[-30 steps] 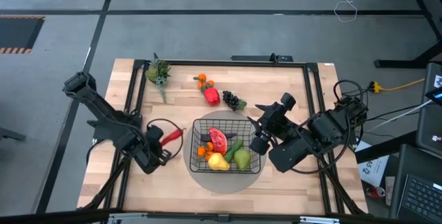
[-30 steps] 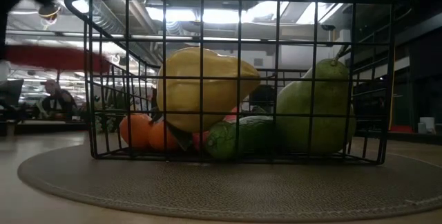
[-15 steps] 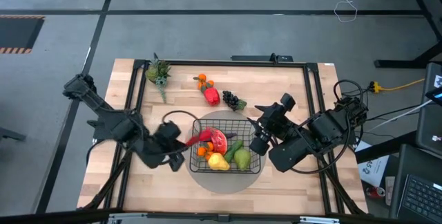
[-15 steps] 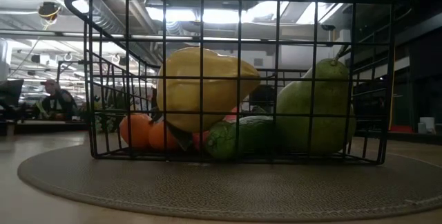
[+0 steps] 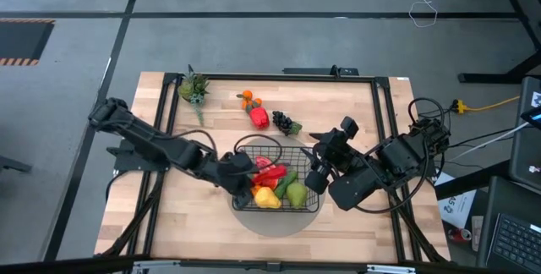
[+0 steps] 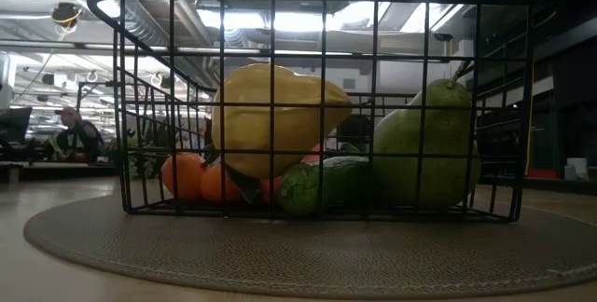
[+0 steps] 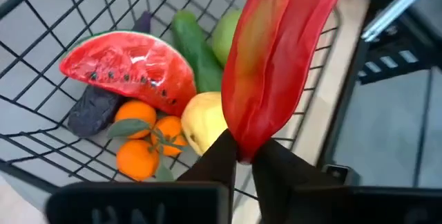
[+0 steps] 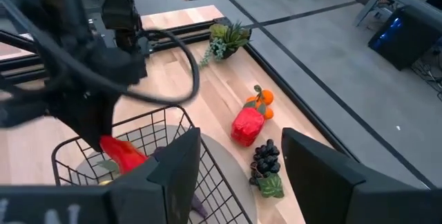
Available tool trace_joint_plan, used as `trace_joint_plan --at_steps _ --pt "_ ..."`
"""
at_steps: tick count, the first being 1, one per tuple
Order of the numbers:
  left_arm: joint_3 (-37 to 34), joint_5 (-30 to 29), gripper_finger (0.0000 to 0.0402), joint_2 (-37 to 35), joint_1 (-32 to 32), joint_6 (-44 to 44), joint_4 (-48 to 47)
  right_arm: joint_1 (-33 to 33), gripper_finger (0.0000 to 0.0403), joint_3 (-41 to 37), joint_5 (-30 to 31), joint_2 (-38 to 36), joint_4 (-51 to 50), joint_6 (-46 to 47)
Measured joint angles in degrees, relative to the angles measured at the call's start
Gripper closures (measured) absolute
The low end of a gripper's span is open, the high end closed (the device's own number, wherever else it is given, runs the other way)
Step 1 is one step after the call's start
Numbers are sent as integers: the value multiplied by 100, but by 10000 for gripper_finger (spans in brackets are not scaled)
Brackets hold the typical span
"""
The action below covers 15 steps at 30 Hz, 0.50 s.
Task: Build produce basket
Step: Put the red chili pepper into the black wire basket, then put the black grapes into the black wire basket
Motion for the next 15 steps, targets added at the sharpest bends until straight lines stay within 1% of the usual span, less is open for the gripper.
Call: trace_joint_plan --at_steps 4,9,12,15 --pt "0 138 324 196 100 0 2 32 199 0 5 0 -11 -9" --pt "0 148 273 216 116 -151 41 43 199 0 4 0 -169 -20" --pt "3 155 260 168 117 -166 49 38 199 0 8 0 -186 -26" --pt "4 290 260 49 164 -269 33 30 199 0 76 0 -186 -44"
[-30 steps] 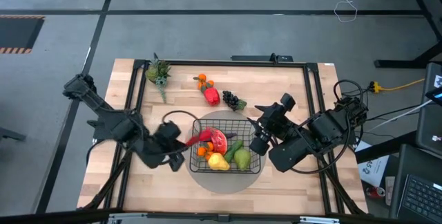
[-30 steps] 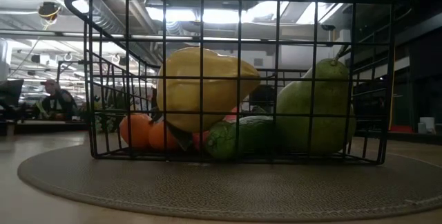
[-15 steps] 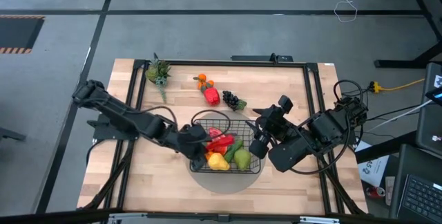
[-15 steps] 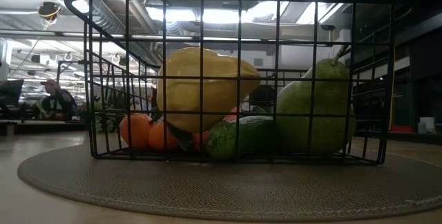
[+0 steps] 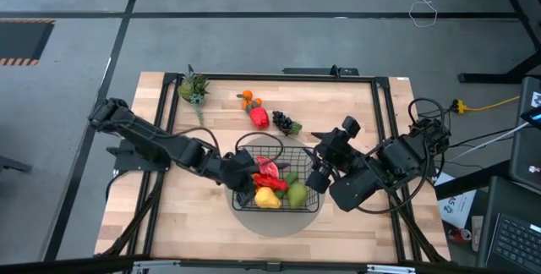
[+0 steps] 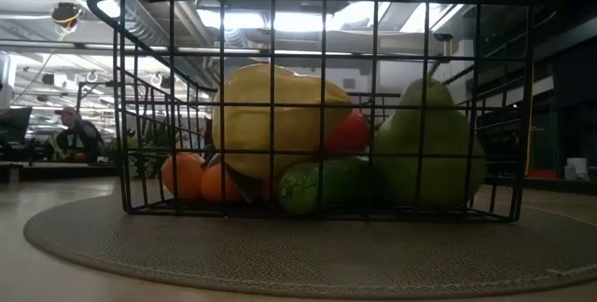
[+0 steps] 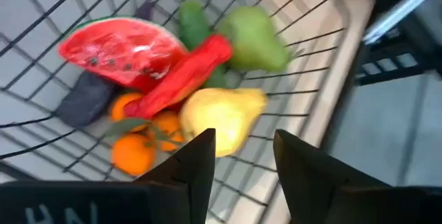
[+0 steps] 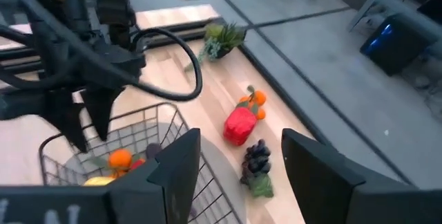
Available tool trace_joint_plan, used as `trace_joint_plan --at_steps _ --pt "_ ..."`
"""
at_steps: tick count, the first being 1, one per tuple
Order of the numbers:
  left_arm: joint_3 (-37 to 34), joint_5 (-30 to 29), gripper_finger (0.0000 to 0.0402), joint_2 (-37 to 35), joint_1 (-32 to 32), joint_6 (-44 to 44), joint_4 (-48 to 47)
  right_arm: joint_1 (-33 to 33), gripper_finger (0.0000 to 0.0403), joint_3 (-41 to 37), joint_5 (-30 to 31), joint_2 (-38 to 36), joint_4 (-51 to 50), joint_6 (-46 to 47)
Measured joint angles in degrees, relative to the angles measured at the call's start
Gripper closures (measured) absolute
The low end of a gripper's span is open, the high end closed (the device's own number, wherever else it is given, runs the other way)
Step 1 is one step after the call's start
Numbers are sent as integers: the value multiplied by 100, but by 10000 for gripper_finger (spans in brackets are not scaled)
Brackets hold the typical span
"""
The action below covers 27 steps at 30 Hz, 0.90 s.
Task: Build produce basket
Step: Put the black grapes into the black wire basket
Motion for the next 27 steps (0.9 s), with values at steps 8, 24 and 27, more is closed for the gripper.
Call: trace_joint_plan --at_steps 8,24,27 --pt "1 309 260 -721 287 368 77 -194 199 0 1215 0 2 -27" --pt "2 -939 260 -2312 1004 1956 -926 -3173 199 -95 -1224 -4 737 -2002" --pt "2 -1425 260 -2576 1196 1974 -1367 -3794 198 -317 -2049 -4 1483 -2489"
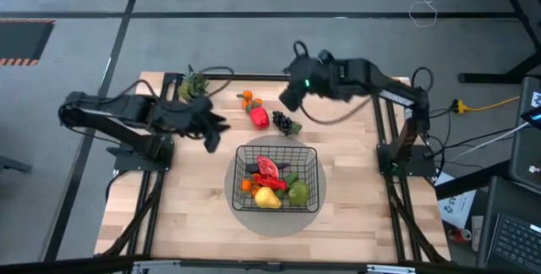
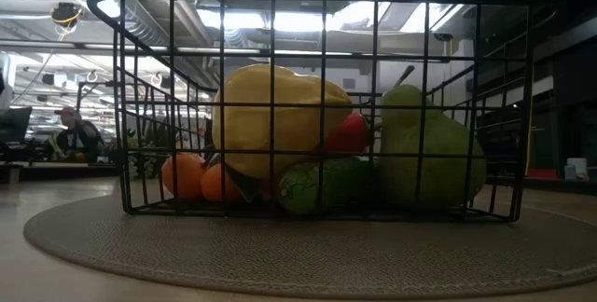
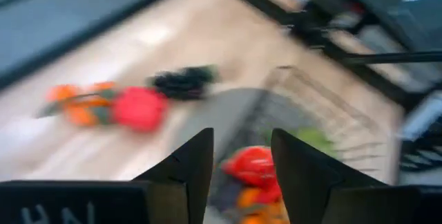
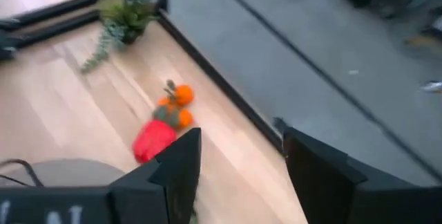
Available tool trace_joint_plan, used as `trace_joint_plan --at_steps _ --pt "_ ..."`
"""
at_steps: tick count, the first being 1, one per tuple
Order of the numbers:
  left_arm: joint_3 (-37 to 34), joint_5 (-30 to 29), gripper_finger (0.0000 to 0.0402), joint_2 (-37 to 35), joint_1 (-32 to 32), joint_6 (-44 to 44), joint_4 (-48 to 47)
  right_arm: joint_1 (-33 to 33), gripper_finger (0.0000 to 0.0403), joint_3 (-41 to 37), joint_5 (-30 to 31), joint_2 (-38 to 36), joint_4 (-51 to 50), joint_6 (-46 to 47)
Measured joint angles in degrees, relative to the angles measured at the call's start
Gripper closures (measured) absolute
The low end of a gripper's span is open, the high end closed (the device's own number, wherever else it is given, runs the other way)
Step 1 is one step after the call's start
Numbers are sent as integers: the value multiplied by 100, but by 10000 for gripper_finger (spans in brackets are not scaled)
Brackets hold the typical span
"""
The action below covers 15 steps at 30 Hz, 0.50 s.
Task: Build produce basket
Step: Put the black grapes into the black wire basket
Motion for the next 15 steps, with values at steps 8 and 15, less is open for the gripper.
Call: trace_joint_plan --at_steps 8,15 --pt "-2 -978 260 -451 476 205 -758 -747 198 -1479 -1527 0 1420 -335" --pt "-2 -1360 256 -509 825 871 -826 -880 198 -3006 -1659 4 2175 -181"
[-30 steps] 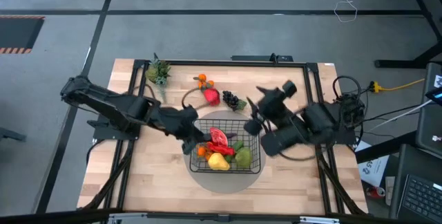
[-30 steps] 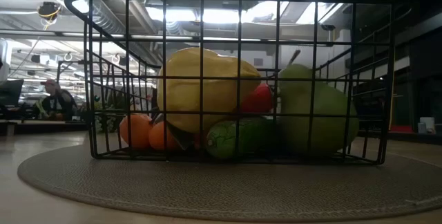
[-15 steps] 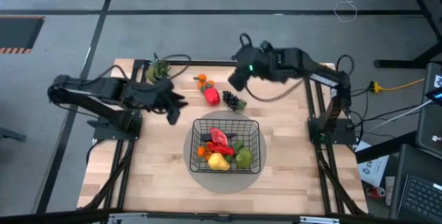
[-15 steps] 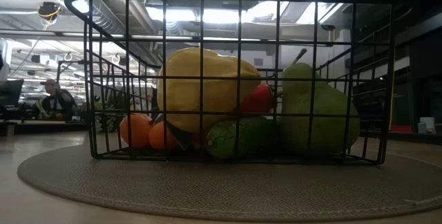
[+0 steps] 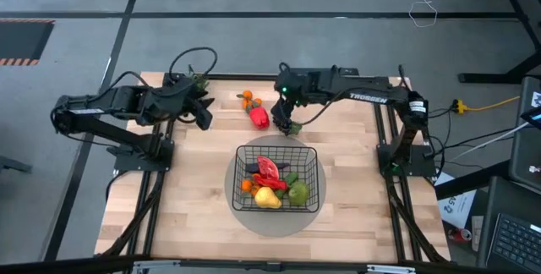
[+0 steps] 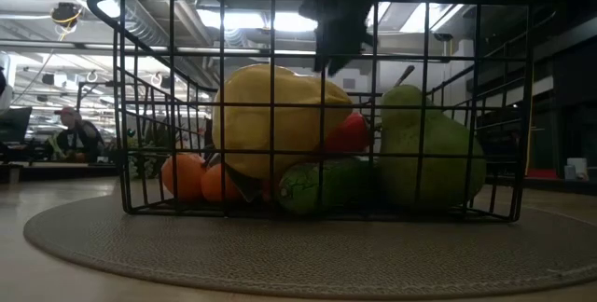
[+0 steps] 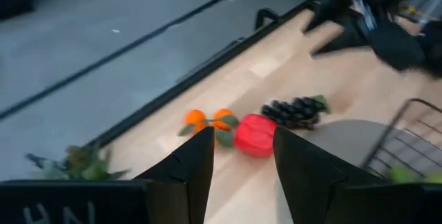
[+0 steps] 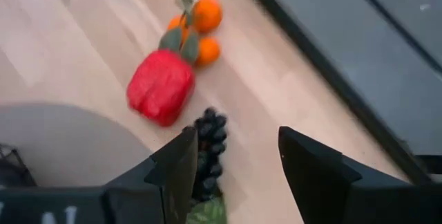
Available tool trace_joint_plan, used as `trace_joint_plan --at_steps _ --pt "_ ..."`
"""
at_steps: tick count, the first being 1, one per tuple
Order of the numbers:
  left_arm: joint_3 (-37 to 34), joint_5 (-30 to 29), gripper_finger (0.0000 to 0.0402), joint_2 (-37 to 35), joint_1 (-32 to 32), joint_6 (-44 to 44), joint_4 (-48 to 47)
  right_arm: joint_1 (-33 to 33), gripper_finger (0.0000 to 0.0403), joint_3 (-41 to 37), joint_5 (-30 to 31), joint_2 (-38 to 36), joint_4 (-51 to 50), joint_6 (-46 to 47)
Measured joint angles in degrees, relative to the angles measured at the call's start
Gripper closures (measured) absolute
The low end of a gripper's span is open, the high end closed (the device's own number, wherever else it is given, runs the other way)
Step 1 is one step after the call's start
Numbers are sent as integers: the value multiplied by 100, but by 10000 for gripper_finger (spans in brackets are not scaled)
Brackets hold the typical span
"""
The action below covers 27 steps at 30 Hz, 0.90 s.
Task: Build produce basket
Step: Put the black grapes into the black wire basket
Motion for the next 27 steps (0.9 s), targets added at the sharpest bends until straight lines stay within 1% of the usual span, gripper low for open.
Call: trace_joint_plan --at_steps 5,8,13,15,17,20,24,27 --pt "0 -79 256 2 328 173 -3 42 198 -834 -227 0 946 -13" --pt "0 -51 256 0 503 175 -13 42 198 -1148 -297 0 1380 9" --pt "0 -42 256 2 653 161 -22 44 198 -1628 -476 0 1816 325" --pt "0 -40 256 2 695 162 -4 36 192 -1800 -690 0 1901 472" --pt "0 -40 256 5 727 164 68 33 178 -1940 -919 0 1918 695" --pt "0 12 256 71 775 167 172 35 147 -2121 -966 0 2036 1025" --pt "0 138 256 99 852 169 175 33 102 -2143 -965 36 2181 1055" --pt "0 275 256 103 906 169 173 17 83 -2152 -965 186 2175 1041"
